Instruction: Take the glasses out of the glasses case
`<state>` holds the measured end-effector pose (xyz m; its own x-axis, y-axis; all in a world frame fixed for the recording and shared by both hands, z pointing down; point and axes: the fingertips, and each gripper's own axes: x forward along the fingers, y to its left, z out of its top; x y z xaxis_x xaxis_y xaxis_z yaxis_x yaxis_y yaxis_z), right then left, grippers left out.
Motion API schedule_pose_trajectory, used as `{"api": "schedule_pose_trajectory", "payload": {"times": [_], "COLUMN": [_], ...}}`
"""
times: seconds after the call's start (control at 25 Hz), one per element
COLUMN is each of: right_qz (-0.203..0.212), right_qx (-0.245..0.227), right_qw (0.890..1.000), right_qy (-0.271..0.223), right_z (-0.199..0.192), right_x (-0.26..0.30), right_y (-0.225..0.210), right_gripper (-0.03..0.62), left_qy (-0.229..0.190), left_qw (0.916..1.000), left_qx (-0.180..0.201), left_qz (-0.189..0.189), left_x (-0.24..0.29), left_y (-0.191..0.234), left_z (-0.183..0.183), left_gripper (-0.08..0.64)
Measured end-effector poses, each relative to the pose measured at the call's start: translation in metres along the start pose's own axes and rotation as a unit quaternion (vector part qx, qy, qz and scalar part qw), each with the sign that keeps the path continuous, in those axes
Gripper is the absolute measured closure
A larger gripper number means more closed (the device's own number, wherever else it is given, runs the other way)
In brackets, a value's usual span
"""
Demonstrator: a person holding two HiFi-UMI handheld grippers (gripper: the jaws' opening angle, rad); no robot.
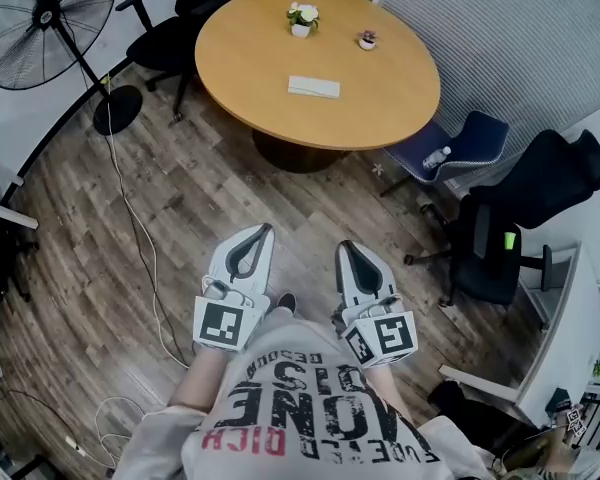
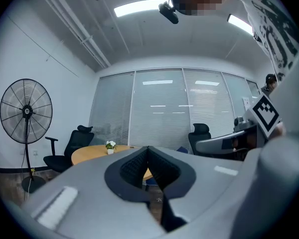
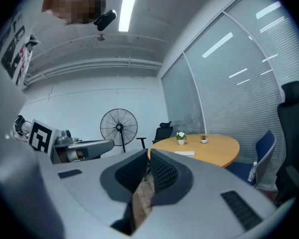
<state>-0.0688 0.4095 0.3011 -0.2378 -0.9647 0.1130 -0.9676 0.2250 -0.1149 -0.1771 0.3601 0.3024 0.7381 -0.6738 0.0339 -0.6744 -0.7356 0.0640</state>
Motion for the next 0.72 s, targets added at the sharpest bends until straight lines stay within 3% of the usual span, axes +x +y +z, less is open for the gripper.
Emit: {"api": "schedule_pose_trajectory", "payload": {"times": [0.28,0.4,0.44,0.72], "right_qz": [0.019,0.02,0.019,0.006], "right_qx": [-0.007,-0.002,0.001,0.012], "right_qw": [1.0,1.0,1.0,1.0], "right_qy": [-0.008,-0.008,-0.007,-0.002], "right_z": [0.003,-0.001,-0.002,-0.005], "right_x": [-0.003,-0.005,-0.006,-0.002], "right_y": [-0.004,-0.006,-0.006,-0.014], "right_gripper": [0.566,0.565,0.565,0.565], "left_qy": [0.005,0.01,0.013,0.021], "left_qw": [0.9999,0.9999,0.9999,0.9997], "left_qx": [0.008,0.011,0.011,-0.005], "left_qz": [0.012,0.006,0.003,-0.012], "left_x": [0.005,0.007,0.007,0.015], "left_y": [-0.006,-0.012,-0.014,-0.017], "left_z": [-0.002,-0.006,-0.008,-0.011], "left_gripper": [0.546,0.534,0.498,0.496]}}
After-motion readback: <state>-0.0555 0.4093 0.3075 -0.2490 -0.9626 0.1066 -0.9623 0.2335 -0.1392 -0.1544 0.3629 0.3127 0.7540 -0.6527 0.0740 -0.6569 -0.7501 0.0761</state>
